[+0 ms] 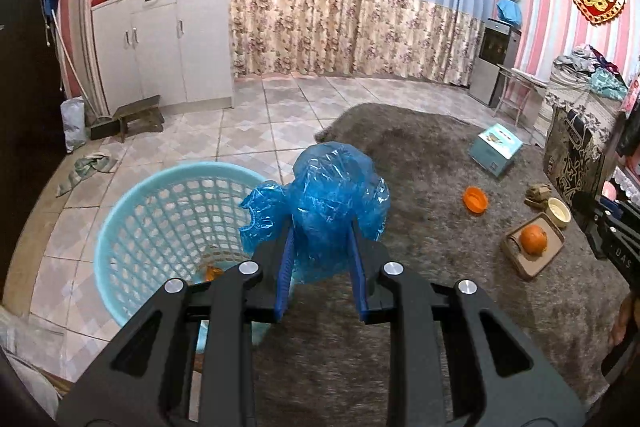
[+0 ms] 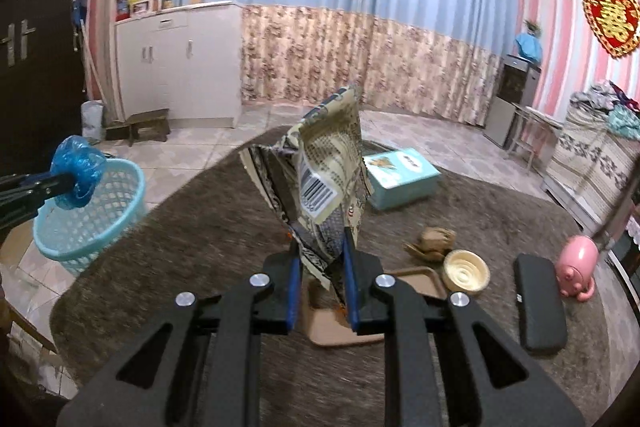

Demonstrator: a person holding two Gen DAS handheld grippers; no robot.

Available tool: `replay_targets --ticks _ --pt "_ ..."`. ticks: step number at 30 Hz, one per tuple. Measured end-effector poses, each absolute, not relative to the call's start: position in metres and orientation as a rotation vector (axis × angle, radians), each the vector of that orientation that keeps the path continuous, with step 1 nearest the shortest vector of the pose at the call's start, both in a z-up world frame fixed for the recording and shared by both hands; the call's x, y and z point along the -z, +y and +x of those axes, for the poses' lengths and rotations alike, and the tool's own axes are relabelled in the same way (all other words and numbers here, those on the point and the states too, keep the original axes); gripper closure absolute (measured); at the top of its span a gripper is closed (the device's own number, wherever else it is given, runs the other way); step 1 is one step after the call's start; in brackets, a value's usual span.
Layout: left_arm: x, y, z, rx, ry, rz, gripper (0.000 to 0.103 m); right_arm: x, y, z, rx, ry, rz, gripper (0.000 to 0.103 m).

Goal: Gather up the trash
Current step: 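Carry the blue bag and the printed packet toward the basket with both tools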

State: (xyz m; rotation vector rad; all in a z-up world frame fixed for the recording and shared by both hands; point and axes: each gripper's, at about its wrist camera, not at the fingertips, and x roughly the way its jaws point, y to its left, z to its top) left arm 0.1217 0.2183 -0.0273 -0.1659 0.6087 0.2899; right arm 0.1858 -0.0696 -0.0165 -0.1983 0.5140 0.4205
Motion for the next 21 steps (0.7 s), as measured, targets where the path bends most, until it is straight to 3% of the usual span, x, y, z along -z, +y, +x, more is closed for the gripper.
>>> replay_targets --ticks 21 --pt "0.038 0.316 0.101 -0.44 0.597 -0.197 0.08 0.013 0.013 0.187 -0.56 0.502 -0.24 0.084"
